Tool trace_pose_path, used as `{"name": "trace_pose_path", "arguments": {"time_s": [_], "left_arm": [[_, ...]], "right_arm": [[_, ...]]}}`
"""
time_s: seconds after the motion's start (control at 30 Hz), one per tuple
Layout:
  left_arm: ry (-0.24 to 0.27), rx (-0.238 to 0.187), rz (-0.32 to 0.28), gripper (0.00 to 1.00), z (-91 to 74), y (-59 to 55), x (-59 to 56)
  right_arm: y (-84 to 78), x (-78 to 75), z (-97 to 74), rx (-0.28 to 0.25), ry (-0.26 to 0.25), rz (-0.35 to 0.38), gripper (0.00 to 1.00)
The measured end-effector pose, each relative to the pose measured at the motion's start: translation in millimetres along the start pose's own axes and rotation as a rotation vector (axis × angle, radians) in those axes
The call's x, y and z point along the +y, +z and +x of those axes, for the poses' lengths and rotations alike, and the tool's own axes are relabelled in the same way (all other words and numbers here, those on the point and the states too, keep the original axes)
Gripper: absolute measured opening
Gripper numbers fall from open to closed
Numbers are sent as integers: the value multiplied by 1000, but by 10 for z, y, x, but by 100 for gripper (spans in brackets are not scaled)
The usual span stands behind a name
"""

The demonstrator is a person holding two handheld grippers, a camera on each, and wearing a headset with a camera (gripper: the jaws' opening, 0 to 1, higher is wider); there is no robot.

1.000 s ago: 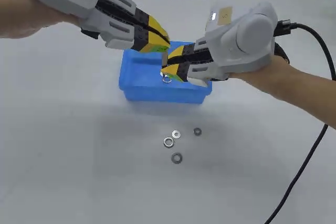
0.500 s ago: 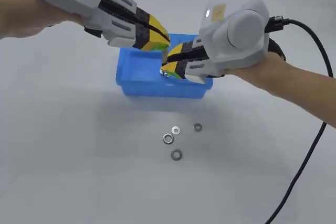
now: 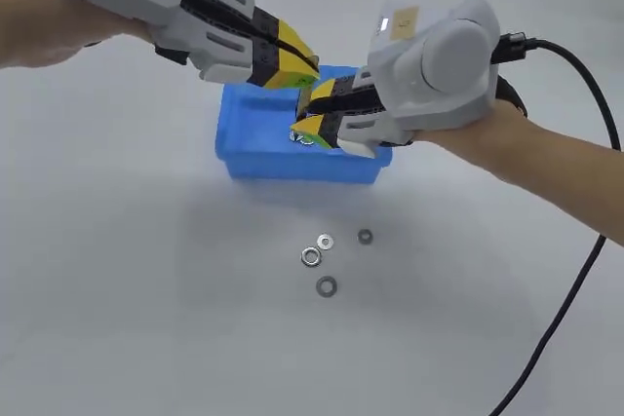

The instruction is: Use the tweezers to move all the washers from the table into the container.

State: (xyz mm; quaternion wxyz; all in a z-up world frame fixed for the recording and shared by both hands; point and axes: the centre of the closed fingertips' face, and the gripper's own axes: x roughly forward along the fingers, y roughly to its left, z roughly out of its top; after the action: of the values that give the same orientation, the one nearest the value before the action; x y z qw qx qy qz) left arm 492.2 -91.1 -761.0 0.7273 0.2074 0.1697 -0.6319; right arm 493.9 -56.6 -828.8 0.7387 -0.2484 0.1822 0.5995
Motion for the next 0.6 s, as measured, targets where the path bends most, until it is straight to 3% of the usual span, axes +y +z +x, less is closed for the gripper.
{"name": "trace_pose_path", "arguments": {"time_s": [0.3, 0.6], "left_arm": [[13, -30, 21, 6, -124, 222, -105], [13, -48, 58, 5, -260, 437, -368]], "right_arm": [[173, 63, -154, -34, -24, 7, 14], [328, 266, -349, -52, -29, -25, 14]]}}
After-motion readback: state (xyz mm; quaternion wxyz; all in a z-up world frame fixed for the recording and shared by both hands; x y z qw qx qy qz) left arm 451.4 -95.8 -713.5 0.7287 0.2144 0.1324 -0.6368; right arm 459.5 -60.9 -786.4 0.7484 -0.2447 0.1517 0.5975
